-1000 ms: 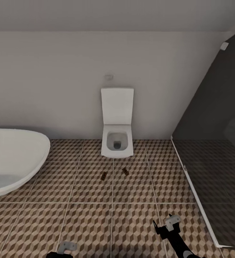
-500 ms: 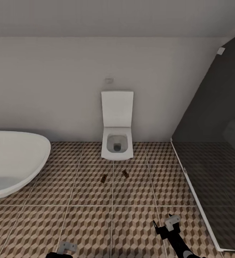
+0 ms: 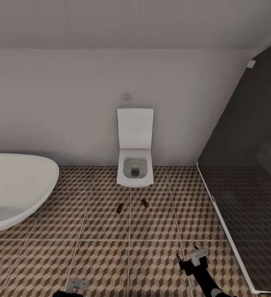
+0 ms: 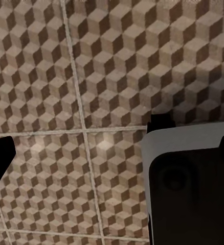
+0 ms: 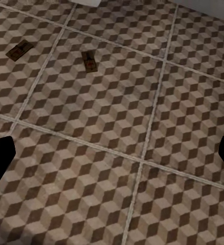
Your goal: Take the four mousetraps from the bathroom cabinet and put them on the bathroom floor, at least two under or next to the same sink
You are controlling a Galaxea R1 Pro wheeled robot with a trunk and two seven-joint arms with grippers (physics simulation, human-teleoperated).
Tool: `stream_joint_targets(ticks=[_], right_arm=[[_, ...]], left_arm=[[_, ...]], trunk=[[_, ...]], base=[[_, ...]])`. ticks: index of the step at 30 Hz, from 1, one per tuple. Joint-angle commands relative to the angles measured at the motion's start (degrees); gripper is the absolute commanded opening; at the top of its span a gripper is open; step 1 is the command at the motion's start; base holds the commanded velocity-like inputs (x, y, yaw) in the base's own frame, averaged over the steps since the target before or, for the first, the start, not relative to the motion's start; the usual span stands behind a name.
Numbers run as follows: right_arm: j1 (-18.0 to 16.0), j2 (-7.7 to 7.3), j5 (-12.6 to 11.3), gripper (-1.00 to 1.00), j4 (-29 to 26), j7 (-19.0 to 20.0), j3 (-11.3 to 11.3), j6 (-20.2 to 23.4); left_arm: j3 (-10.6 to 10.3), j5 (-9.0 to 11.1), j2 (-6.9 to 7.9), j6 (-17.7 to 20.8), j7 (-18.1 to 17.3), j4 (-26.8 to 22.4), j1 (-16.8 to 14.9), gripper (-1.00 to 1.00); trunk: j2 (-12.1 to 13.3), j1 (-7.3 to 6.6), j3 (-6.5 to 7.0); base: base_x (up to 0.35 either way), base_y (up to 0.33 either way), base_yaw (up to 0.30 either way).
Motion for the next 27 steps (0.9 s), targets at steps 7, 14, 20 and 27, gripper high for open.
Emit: stream_joint_targets(ticks=[7, 14, 20, 27], right_arm=[[0.0, 0.03, 0.3, 1.0, 0.0, -0.3, 0.1, -0.1], [0.0, 0.04, 0.3, 1.0, 0.0, -0.3, 0.1, -0.1], [0.0, 0.0, 0.3, 1.0, 0.0, -0.4, 0.1, -0.1], [0.0, -0.04, 0.3, 1.0, 0.0, -0.4, 0.1, 0.0]], left_arm=[[-0.5, 0.5, 0.03, 0.1, 0.3, -0.1, 0.0, 1.0], [-0.5, 0.5, 0.03, 0.1, 0.3, -0.1, 0.0, 1.0], [-0.5, 0.5, 0.03, 0.1, 0.3, -0.1, 0.0, 1.0], [-0.5, 0.5, 0.03, 0.1, 0.3, -0.1, 0.0, 1.0]], trunk=[[-0.1, 0.03, 0.55], [-0.1, 0.03, 1.17], [-0.1, 0.03, 1.5], [-0.1, 0.03, 1.58]], base=[[0.0, 0.0, 0.0], [0.0, 0.0, 0.0], [0.0, 0.0, 0.0], [0.0, 0.0, 0.0]])
